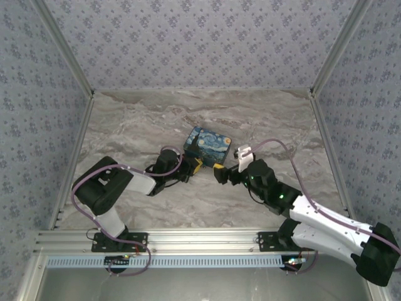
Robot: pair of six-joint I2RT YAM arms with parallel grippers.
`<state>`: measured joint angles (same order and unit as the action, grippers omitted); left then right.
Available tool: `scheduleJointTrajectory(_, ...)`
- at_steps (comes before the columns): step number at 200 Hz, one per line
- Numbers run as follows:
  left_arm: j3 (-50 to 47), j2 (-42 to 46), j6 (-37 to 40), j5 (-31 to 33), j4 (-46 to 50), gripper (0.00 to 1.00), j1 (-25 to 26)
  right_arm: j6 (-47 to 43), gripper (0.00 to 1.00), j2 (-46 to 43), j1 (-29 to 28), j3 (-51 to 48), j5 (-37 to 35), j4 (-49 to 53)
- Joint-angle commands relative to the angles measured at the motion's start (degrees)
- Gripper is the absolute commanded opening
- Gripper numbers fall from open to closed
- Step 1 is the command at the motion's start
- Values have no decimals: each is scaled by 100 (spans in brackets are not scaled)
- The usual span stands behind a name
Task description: Unlock the padlock with the key
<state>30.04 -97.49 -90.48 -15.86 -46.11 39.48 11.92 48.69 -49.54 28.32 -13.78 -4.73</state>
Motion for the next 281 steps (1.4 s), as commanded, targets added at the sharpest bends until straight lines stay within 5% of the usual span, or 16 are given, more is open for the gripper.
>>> scheduleJointTrajectory(1,151,162,108,-49,84,0,-36,-1578,100,123,-313,306,-589,446)
scheduleJointTrajectory(105,168,151,-48,-135,146,0,-64,-5657,100,1760,-1662,417,-2439,-752)
scheduleJointTrajectory(185,200,160,-141,-190,207,0,-72,-5885,96,2531,-1222,231,-1571,-1732)
scheduleJointTrajectory(208,200,173,-173,-179,216,0,-73,-5707,87,2621,-990,267,-1206,-1907)
scheduleJointTrajectory(281,296,161,-173,-216,269,0,-72,-5705,82,3493,-871,235,-1197,-2621)
